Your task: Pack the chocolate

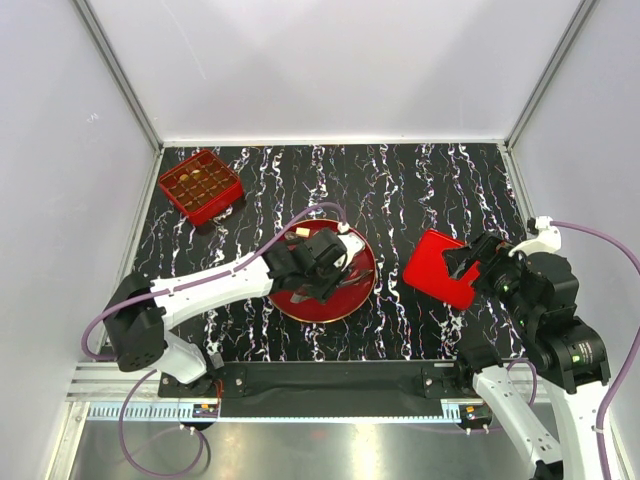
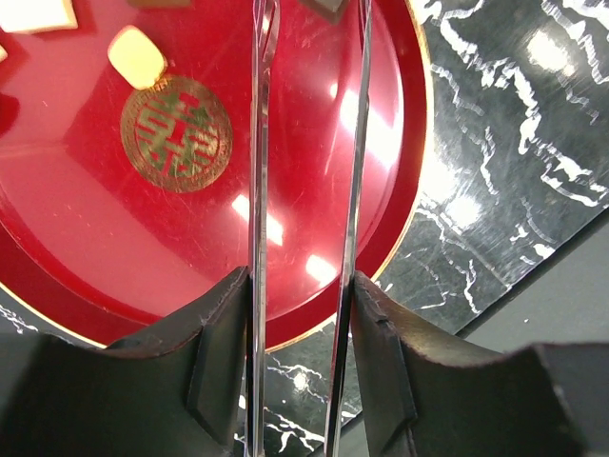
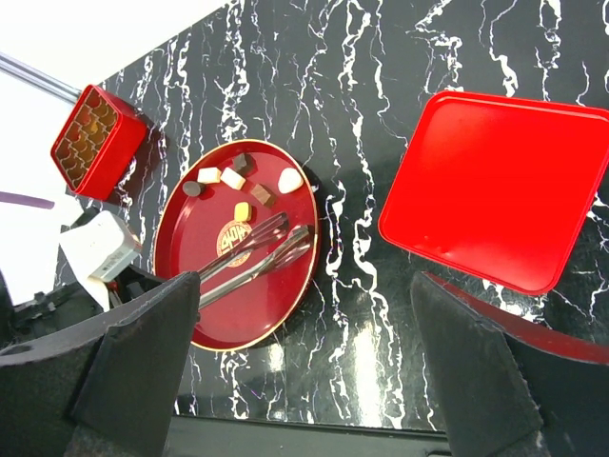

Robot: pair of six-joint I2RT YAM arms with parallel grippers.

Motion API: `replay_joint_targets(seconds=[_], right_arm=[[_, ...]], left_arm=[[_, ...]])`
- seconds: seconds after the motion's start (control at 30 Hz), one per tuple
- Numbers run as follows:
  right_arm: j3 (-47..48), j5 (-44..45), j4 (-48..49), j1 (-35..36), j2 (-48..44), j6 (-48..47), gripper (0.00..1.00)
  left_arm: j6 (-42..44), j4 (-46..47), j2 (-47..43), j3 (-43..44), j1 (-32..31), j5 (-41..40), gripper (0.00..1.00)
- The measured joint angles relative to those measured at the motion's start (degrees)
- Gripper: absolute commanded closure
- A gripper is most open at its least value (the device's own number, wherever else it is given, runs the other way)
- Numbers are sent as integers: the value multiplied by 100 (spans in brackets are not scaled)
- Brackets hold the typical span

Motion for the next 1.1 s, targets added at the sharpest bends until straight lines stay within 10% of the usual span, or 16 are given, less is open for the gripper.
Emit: replay_joint_targets(seconds=[1.1], right_arm=[[0, 92, -35, 0, -105, 4, 0]], left_arm=[[-26, 107, 98, -138, -20, -22, 62]])
